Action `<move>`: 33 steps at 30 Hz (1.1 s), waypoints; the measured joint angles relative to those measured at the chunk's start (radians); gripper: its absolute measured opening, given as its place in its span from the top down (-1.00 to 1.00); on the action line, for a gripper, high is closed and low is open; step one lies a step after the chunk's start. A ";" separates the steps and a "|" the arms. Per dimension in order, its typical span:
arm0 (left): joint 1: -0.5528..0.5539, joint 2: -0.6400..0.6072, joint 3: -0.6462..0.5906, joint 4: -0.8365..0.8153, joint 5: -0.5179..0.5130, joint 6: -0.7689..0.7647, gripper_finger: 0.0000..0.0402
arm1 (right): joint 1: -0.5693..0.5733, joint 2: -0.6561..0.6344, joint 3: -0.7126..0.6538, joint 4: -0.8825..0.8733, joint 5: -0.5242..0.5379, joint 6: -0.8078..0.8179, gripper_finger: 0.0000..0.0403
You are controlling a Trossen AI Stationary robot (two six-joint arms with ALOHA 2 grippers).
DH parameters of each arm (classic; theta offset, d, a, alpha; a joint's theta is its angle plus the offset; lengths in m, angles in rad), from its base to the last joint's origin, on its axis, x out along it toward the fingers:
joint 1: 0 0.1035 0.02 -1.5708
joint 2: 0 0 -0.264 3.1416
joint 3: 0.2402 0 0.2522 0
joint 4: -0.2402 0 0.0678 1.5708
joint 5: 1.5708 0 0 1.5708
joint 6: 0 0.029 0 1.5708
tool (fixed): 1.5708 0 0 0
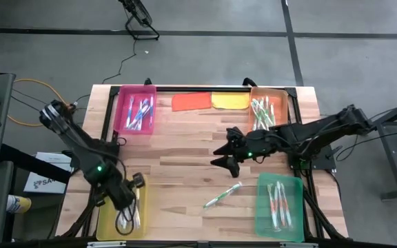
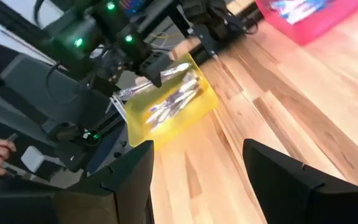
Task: Pick & Place Toothbrushes
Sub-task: Put the purple toothbrush into the yellow bin
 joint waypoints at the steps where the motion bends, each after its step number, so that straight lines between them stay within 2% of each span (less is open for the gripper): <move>1: -0.010 0.021 0.000 0.001 -0.004 0.025 0.94 | 0.001 0.001 0.000 -0.007 0.000 0.011 -0.19; 18: -0.029 0.333 0.000 0.016 -0.010 0.338 0.94 | 0.027 0.007 0.000 -0.035 -0.004 0.050 -0.19; 24: -0.029 0.386 0.000 0.068 -0.008 0.345 0.93 | 0.054 0.007 0.000 -0.035 -0.004 0.047 -0.19; 27: -0.029 0.402 0.000 0.088 -0.006 0.307 0.77 | 0.069 0.007 0.000 -0.037 -0.004 0.048 -0.19; 33: -0.029 0.398 0.013 0.061 0.014 0.198 0.21 | 0.098 0.006 0.000 -0.143 -0.004 0.074 -0.19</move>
